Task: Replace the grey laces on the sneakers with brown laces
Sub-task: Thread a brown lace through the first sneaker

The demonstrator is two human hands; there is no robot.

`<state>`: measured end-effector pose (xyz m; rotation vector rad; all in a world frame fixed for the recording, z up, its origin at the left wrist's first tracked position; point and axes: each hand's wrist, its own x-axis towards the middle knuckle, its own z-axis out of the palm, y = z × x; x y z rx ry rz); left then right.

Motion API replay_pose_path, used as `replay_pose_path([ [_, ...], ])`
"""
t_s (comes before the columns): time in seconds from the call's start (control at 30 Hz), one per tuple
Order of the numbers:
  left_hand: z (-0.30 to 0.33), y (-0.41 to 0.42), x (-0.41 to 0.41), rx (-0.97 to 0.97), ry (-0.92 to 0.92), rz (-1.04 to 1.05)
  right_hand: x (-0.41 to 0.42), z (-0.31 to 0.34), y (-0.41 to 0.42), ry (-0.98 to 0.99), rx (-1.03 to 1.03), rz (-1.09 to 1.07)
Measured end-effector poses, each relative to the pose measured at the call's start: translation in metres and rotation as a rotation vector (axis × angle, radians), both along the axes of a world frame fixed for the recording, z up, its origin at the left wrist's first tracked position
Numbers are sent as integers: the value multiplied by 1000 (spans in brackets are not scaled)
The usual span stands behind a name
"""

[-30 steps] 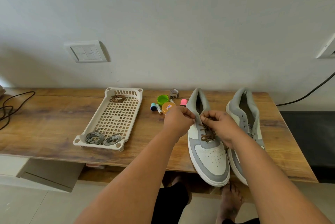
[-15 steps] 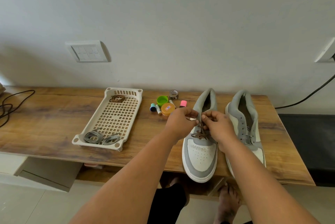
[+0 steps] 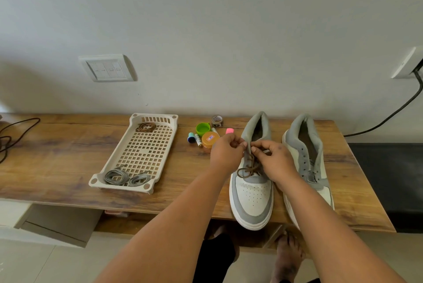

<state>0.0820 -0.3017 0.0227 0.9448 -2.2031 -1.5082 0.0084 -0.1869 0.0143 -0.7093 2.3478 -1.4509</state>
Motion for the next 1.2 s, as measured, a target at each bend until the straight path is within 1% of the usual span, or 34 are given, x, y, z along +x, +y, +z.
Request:
replay_pose_path([
  [0.13, -2, -3, -1, -19, -44, -59, 1, -1, -1, 13, 23, -10],
  [0.23, -4, 0, 0, -9, -30, 4, 4, -6, -4, 62, 59, -31],
  [0.4, -6, 2, -1, -12, -11, 46, 10, -12, -11, 197, -17, -180],
  [0.47, -7, -1, -1, 21, 3, 38, 12, -16, -15, 259, -33, -191],
  [0.53, -6, -4, 1, 46, 5, 20, 11, -19, -17, 272, -29, -165],
  [0.67, -5, -4, 3, 3, -27, 7, 2, -14, -10, 238, 25, -50],
  [0.73, -4, -6, 2, -13, -38, 13, -1, -9, -4, 293, 74, 18],
  [0.77, 1, -6, 2, 8, -12, 22, -2, -8, -1, 342, 107, 52],
  [0.8, 8, -7, 2, 93, 60, 47, -2, -6, 2, 383, 144, 80],
  [0.83, 16, -10, 1, 275, 185, 89, -2, -4, 4, 398, 178, 98],
  [0.9, 36, -18, 4, 817, 505, 177, -1, 2, 9, 376, 209, 124],
  [0.93, 44, -24, 10, 1054, 639, 217, 0, 5, 10, 383, 207, 140],
  [0.97, 48, -31, 16, 1221, 722, 253, 1, 7, 10, 401, 206, 152],
  [1.0, 53, -36, 20, 1308, 738, 267, 1, 9, 11, 414, 207, 158],
  [1.03, 54, -41, 23, 1219, 643, 271, 1, 10, 11, 417, 206, 161],
  [1.07, 54, -42, 26, 958, 461, 240, 1, 10, 11, 414, 206, 165],
  [1.13, 40, -42, 29, 145, -59, 68, 1, 8, 11, 408, 199, 168],
  [1.17, 28, -41, 28, -201, -231, -44, 0, 7, 11, 407, 192, 162],
  [1.2, 18, -39, 26, -369, -314, -139, -1, 6, 10, 404, 182, 153],
])
